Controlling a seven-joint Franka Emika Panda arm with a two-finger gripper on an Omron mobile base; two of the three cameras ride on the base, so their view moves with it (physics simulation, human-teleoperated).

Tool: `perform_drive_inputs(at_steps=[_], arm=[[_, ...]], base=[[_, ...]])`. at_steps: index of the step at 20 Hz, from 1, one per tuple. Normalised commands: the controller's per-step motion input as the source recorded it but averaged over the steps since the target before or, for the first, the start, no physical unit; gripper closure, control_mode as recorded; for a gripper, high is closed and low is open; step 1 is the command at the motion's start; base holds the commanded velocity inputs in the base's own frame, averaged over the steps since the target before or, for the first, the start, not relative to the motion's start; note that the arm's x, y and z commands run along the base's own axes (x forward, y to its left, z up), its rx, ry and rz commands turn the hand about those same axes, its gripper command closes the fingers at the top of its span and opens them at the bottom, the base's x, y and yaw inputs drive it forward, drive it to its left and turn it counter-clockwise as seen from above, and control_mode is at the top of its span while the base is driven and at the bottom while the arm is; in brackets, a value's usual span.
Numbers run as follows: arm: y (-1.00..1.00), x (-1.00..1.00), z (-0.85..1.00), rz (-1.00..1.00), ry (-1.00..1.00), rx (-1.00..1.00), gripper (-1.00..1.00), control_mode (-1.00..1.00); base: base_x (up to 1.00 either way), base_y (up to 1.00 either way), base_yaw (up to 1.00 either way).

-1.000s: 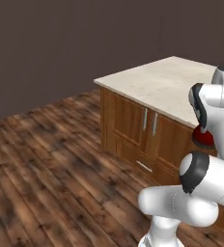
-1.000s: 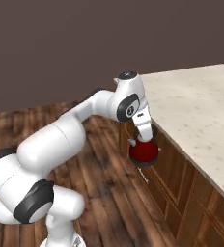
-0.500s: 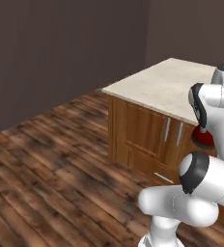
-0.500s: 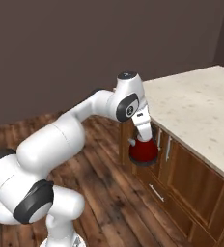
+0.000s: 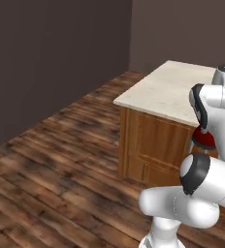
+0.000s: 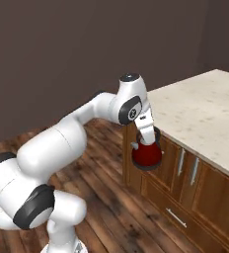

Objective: The kettle is done boiling. Turn off the stove, then wait for 300 timesteps before moving the kettle to the dining table.

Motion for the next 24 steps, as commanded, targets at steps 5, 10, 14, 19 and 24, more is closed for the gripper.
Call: perform_drive_inputs(at_steps=[5, 10, 14, 19, 24], arm=[[0.0, 0.0, 0.0, 0.0, 0.0, 0.0, 1.0, 1.0], [0.0, 0.0, 0.0, 0.0, 0.0, 0.0, 1.0, 1.0], [0.0, 0.0, 0.0, 0.0, 0.0, 0.0, 1.0, 1.0], [0.0, 0.0, 0.0, 0.0, 0.0, 0.0, 1.0, 1.0], [0.0, 0.0, 0.0, 0.0, 0.0, 0.0, 1.0, 1.0]], base=[[0.68, 1.0, -0.31], [0.67, 1.0, -0.32], [0.64, 1.0, -0.32], [0.64, 1.0, -0.33], [0.61, 1.0, -0.34]])
